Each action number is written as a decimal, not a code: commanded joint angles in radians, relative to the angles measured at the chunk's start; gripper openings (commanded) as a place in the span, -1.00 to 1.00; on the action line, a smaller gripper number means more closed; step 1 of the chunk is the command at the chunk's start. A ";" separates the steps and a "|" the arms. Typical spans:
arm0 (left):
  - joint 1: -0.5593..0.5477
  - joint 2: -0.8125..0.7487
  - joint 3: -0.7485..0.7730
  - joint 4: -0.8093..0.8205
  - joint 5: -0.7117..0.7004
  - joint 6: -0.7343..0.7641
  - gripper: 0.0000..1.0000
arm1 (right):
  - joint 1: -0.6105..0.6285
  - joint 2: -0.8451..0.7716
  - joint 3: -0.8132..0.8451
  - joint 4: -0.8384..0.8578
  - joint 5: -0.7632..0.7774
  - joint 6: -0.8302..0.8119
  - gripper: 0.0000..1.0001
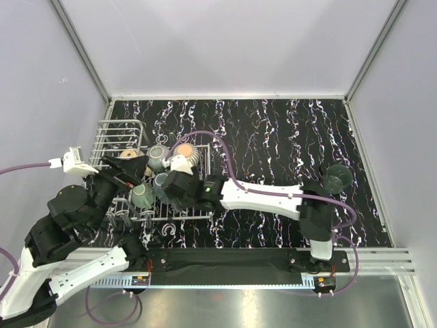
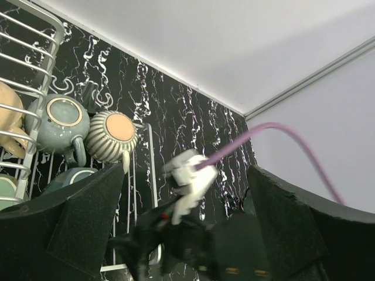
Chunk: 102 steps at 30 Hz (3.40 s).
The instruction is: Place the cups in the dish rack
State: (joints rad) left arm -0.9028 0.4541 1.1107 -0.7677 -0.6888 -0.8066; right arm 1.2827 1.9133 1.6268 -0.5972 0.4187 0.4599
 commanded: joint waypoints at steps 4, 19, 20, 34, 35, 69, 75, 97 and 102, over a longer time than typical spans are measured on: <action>-0.004 0.075 0.031 0.065 0.066 -0.020 0.84 | -0.028 -0.223 -0.068 -0.124 0.218 0.068 0.57; -0.005 0.261 0.017 0.131 0.304 -0.068 0.81 | -0.952 -0.767 -0.548 -0.193 0.000 0.183 0.69; -0.005 0.273 0.014 0.140 0.323 -0.066 0.80 | -1.009 -0.783 -0.565 -0.196 -0.014 0.171 0.70; -0.005 0.437 -0.075 0.266 0.623 -0.108 0.72 | -1.603 -0.752 -0.683 -0.173 -0.216 0.198 0.79; -0.005 0.434 -0.083 0.274 0.626 -0.106 0.72 | -1.622 -0.748 -0.680 -0.177 -0.207 0.209 0.79; -0.005 0.439 -0.080 0.265 0.617 -0.046 0.74 | -1.663 -0.602 -0.780 0.042 -0.382 0.148 -0.55; -0.005 0.446 -0.031 0.217 0.574 -0.020 0.73 | -1.532 -0.652 -0.730 -0.007 -0.517 -0.001 -0.75; -0.034 0.715 0.051 0.175 0.531 -0.034 0.59 | -0.709 -0.531 -0.617 -0.242 -0.393 -0.064 -0.95; -0.039 0.762 0.017 0.264 0.558 -0.042 0.58 | -0.678 -0.557 -0.631 -0.234 -0.367 -0.056 -0.66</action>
State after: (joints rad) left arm -0.9371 1.2053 1.1244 -0.5972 -0.1265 -0.8402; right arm 0.5823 1.3933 0.9611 -0.8433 0.0162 0.3977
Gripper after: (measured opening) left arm 0.797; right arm 0.155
